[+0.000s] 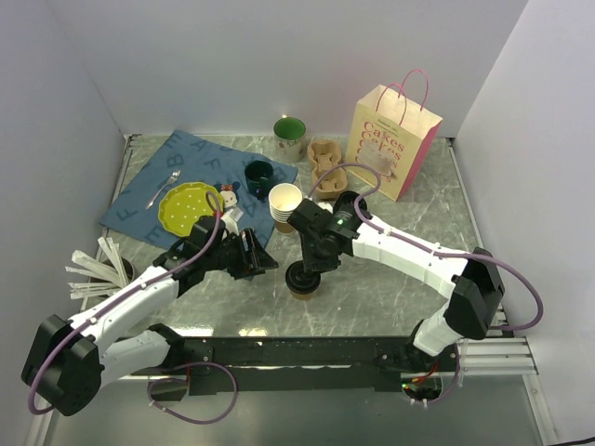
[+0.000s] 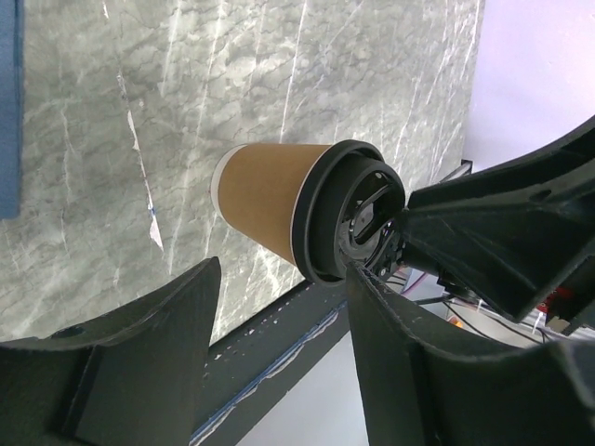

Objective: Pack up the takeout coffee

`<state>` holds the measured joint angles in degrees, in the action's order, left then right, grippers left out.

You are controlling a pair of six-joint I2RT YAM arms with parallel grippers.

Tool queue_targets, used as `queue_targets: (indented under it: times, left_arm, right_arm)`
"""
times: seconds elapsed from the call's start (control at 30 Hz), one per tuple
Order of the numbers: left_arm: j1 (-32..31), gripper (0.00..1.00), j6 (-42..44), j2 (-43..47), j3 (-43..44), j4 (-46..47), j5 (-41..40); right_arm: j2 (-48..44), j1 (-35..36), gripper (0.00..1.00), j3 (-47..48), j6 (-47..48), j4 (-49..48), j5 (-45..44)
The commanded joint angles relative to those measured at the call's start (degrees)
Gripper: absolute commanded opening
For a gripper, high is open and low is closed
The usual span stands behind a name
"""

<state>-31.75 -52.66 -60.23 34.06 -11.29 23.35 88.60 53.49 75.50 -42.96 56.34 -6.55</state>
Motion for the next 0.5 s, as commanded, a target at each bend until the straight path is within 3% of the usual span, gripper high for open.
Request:
queue_targets:
  times: [0.0, 0.13, 0.23, 0.47]
  left_arm:
    - [-0.51, 0.62, 1.07, -0.85, -0.14, 3.64, 1.78]
    - [-2.08, 0.61, 1.16, -2.26, 0.21, 4.61, 1.61]
    - [-3.66, 0.61, 1.16, -3.93, 0.91, 5.05, 1.17]
    - [-6.04, 0.6, 2.13, -6.83, 3.46, 4.08, -0.77]
  right_arm:
    - [-3.08, 0.47, 0.42, 2.19, -0.37, 2.38, 0.92]
    - [-5.1, -0.58, 0.52, -0.18, 3.22, -2.1, 4.25]
    - [-7.55, -3.91, 0.6, -4.48, 7.43, -8.77, 11.88]
    - [-13.71, -11.2, 0.63, -13.35, 11.4, -15.29, 20.69]
